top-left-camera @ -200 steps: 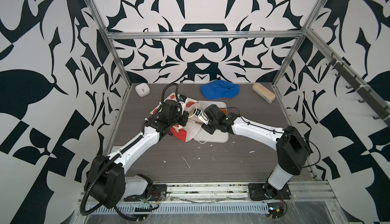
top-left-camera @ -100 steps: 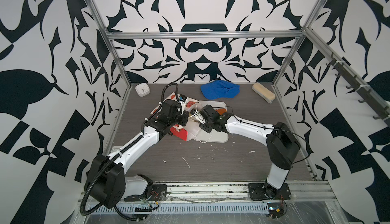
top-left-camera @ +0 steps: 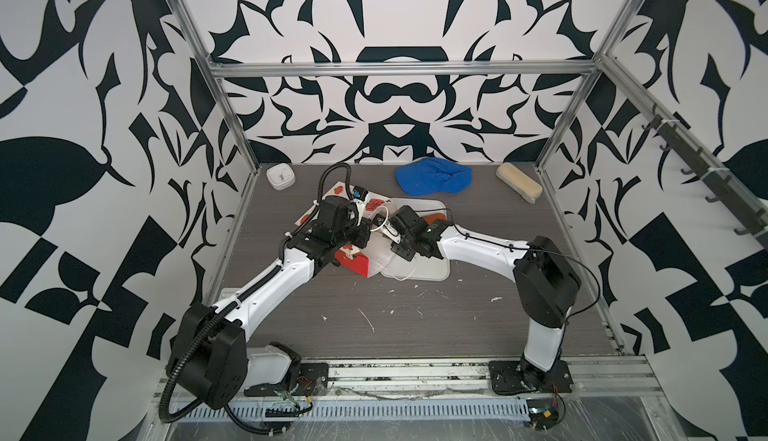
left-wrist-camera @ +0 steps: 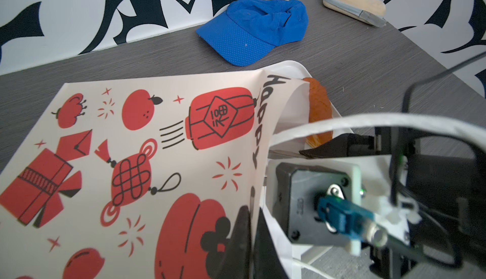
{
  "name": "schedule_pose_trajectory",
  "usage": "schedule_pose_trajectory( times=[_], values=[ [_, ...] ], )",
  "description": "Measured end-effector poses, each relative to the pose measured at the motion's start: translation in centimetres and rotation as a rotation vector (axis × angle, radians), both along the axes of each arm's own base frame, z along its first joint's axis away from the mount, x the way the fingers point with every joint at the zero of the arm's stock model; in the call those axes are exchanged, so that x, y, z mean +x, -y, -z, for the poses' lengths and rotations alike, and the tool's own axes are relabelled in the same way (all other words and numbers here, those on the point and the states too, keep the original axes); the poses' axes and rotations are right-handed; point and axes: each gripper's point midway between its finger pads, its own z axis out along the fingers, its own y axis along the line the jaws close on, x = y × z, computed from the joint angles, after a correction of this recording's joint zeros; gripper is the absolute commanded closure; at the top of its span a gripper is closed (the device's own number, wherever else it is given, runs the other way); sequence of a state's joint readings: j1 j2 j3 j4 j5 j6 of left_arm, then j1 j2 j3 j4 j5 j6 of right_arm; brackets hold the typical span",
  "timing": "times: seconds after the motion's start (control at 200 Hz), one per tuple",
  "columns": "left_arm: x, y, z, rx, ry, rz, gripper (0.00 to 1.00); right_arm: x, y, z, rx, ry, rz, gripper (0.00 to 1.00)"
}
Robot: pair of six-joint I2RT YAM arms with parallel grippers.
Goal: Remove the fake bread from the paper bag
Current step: 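Close the tongs with the right gripper around the yellow bread inside the bag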
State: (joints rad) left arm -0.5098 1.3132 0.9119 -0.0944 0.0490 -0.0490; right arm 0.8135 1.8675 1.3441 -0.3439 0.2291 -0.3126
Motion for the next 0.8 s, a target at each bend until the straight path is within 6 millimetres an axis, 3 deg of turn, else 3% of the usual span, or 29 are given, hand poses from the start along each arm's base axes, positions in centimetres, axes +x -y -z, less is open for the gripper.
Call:
schedule_pose_trajectory(
  times=[0.35,0.6,0.8],
  values=[
    [0.9,0.1,0.9,0.009,0.000,-0.018,0.93,-0.3,0.1,-0.8,-0.005,-0.021,0.002,0.80],
    [1.9,0.1,1.3,0.015,0.017,-0.052,0.94,-1.8,1.7,-3.2,0.007,-0.027,0.022,0.81],
    [2.2,1.2,0.6,-0.007,0.044,-0.032,0.94,-3.8,3.7,-3.2,-0.002,-0.070,0.050,0.81]
  ],
)
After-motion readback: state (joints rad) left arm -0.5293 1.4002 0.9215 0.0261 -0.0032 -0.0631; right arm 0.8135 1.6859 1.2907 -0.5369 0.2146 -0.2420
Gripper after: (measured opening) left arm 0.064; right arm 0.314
